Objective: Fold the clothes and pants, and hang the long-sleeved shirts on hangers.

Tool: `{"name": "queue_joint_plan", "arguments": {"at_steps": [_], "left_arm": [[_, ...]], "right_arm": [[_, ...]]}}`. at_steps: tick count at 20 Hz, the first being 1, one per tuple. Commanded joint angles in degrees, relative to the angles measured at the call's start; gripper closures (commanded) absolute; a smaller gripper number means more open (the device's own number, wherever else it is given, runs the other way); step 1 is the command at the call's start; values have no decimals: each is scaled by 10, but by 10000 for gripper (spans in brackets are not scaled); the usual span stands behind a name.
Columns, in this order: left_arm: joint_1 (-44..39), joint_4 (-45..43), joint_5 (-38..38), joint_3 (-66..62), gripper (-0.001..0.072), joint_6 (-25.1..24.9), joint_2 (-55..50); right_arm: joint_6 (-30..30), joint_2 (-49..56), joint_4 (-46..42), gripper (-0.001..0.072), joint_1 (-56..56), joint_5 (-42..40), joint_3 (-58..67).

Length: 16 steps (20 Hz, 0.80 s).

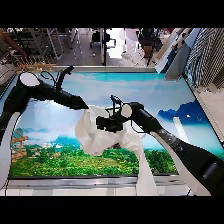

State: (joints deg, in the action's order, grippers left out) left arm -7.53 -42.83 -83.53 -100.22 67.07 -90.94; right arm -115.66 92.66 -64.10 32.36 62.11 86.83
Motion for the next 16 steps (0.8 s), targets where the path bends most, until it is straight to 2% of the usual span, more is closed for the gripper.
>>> {"name": "queue_joint_plan", "arguments": {"at_steps": [1, 3, 4, 6, 8, 12, 16], "left_arm": [[0, 0, -3, 0, 691, -4, 0], [0, 0, -3, 0, 692, -4, 0], [0, 0, -3, 0, 691, -4, 0], [5, 0, -3, 0, 691, -4, 0], [8, 0, -3, 0, 691, -3, 0], [8, 9, -3, 0, 692, 14, 1], [7, 191, -2, 0, 693, -7, 15]], "right_arm": [[-47, 30, -3, 243, 27, -86, -7], [-80, 52, -6, 256, 45, -116, -7], [-84, 60, -14, 312, 50, -101, -7], [-84, 61, -59, 561, 52, -23, -7], [-77, 41, -107, 691, 46, 42, -6], [-10, -57, -174, 692, 24, 94, 49], [57, -139, -212, 693, 19, 202, 160]]}}
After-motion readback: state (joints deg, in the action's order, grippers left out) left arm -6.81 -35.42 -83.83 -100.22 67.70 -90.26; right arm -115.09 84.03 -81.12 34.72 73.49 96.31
